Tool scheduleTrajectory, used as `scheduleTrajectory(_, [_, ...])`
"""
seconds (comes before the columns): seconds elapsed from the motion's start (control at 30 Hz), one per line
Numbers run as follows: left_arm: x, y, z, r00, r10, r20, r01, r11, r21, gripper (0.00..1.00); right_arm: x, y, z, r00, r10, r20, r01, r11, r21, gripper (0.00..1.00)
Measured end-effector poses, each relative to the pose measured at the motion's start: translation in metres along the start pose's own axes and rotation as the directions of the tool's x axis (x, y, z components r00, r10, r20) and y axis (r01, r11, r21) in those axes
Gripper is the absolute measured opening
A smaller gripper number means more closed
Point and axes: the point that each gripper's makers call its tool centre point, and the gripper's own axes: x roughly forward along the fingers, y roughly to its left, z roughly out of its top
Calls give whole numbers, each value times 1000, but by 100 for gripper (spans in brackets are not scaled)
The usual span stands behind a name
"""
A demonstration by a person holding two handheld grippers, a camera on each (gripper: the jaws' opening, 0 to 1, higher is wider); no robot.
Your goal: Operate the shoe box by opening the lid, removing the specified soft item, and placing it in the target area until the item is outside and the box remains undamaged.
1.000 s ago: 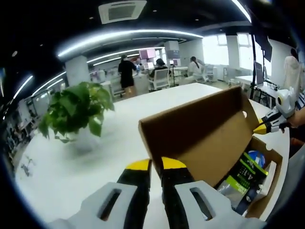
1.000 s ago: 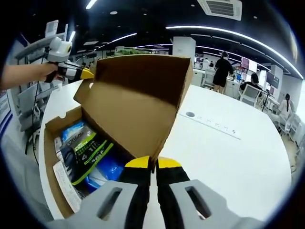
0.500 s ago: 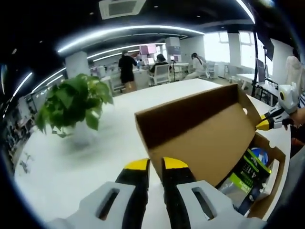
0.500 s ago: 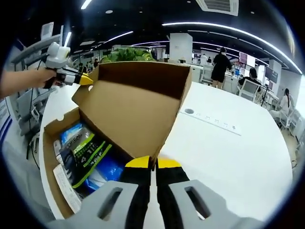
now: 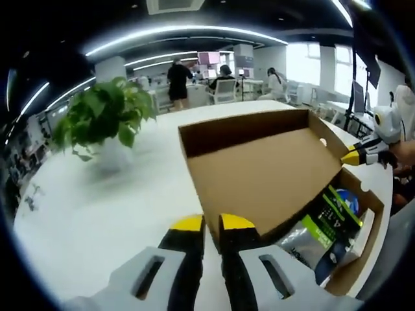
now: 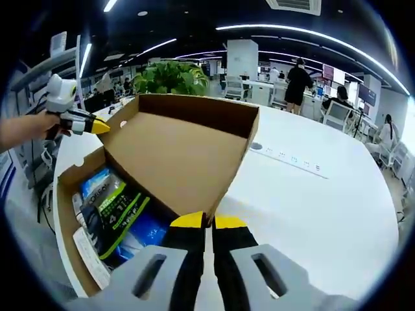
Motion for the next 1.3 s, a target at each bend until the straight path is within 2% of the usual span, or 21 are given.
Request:
scheduleTrajectory(0.13, [-2, 0, -6, 1000, 11, -5, -12, 999, -32, 2, 1, -1, 0, 1000, 0, -6, 0, 1000, 2, 1])
scheduleTrajectory(0.63, [9, 4, -6, 999, 34, -34, -34, 999, -25, 2, 6, -4, -2, 999, 6, -31, -5, 999, 37, 2])
scheduleTrajectory(1.13, [18, 6, -10, 995, 39, -89, -42, 999, -31, 2, 9, -5, -3, 999, -8, -49, 10, 1000, 28, 3])
scheduleTrajectory(1.3, [20, 6, -11, 992, 32, -123, -38, 998, -46, 2, 9, -5, -3, 999, -6, -53, 8, 1000, 30, 3])
